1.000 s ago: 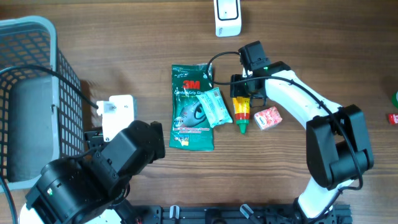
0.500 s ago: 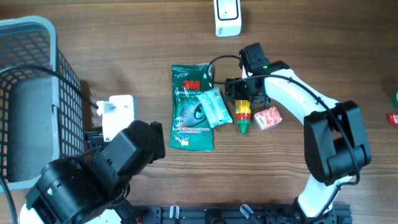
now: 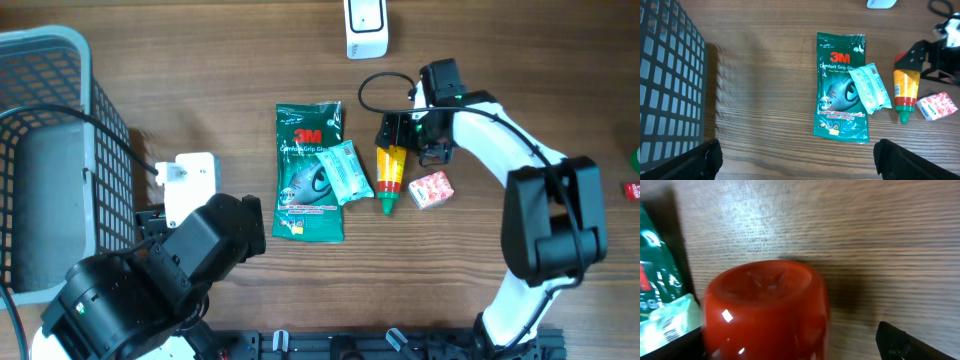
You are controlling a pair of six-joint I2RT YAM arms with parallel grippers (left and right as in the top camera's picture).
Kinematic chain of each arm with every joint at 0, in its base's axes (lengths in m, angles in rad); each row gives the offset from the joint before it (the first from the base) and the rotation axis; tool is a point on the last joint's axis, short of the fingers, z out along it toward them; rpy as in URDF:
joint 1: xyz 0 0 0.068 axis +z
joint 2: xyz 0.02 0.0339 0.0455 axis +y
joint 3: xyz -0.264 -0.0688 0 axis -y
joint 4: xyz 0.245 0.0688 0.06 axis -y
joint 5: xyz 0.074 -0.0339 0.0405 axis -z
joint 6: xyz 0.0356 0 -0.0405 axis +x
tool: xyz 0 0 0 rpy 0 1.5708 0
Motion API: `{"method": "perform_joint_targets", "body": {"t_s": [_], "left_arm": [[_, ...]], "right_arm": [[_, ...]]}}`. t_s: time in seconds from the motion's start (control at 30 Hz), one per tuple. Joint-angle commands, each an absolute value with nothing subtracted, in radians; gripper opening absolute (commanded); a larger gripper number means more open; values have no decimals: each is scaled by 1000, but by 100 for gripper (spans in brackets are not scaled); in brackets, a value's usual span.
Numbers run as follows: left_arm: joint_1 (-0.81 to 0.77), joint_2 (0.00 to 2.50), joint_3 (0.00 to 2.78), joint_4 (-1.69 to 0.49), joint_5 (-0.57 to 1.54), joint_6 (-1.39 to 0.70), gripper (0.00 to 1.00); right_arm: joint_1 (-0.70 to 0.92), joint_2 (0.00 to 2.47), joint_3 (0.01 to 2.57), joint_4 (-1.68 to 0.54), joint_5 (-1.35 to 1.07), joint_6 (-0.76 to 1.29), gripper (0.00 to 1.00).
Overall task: Scan the item barcode
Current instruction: 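Grasp the sauce bottle cap with the right gripper, then lift the sauce bottle and tilt it toward the scanner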
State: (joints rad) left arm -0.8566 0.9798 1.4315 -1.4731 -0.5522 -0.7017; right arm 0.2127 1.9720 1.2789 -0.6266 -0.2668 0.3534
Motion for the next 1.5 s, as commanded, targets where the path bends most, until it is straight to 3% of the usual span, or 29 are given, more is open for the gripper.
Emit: {"method": "perform_joint_targets", "body": {"t_s": [0.0, 0.1, 0.27, 0.4, 0.6, 0.77, 1.03, 1.33, 1.47], "left_arm": [[-855, 978, 1435, -1471, -554, -715, 100], [-855, 978, 1435, -1471, -555, -715, 100], [-855, 978, 1435, -1471, -554, -715, 100], [-855, 978, 1435, -1471, -555, -715, 100], [-855, 978, 1435, -1471, -554, -715, 100], [-855, 978, 1435, -1471, -554, -715, 100], [-855, 978, 1435, -1471, -554, -715, 100], [-855, 978, 1435, -1471, -554, -715, 100], [-855, 978, 1435, -1471, -554, -715, 100]], "right_arm": [[248, 2038, 1292, -628, -287, 344, 95], [259, 2056, 1292, -630, -290, 344, 88], [261, 2067, 1292, -615, -289, 369, 61], [260, 2066, 1292, -597, -291, 369, 52], [233, 2023, 1293, -592, -521, 273, 52], [171, 1970, 1293, -592, -950, 125, 48], [97, 1945, 1287, -593, -1599, 104, 48], [118, 1937, 1287, -715, -1623, 113, 46], [118, 1915, 1287, -907, -1623, -41, 46]]}}
